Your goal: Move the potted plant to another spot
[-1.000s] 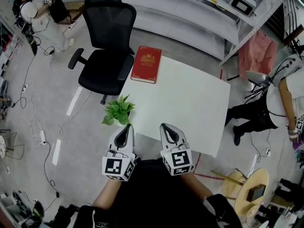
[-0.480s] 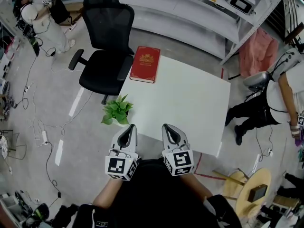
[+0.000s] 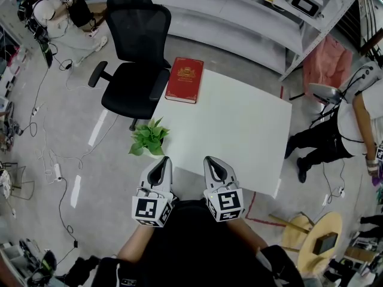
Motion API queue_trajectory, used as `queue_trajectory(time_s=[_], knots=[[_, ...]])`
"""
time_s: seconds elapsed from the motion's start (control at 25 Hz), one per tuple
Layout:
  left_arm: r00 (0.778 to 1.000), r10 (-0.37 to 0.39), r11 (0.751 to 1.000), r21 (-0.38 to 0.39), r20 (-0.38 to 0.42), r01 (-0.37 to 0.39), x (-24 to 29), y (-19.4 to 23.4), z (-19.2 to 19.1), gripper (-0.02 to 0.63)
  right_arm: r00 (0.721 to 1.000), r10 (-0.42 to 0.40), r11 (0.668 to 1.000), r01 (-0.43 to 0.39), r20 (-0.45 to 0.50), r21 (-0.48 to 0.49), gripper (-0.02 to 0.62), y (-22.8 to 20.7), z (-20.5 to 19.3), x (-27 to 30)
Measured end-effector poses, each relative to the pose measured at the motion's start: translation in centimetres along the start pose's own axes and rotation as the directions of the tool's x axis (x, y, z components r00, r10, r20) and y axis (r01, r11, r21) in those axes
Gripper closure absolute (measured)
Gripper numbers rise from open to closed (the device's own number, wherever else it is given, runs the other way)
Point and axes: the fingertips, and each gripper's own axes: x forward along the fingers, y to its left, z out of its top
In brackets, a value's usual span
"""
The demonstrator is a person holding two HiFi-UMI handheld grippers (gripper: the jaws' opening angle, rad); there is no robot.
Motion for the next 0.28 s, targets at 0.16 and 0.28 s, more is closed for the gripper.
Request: queue_trajectory(time_s=[0.16, 0.28], knots=[[1.0, -0.001, 1.0, 0.0, 0.001, 0.001, -0.3, -0.14, -0.04, 0.588, 1.0, 0.002, 1.0, -0.002, 0.001, -0.001, 0.583, 0.21, -0.03, -0.2], [1.0, -0.004, 1.0, 0.0, 0.001, 0.004, -0.36, -0.2, -0.09, 0.588, 1.0, 0.002, 1.0, -0.002, 0.003, -0.006, 0.583, 0.31, -0.08, -0.24]])
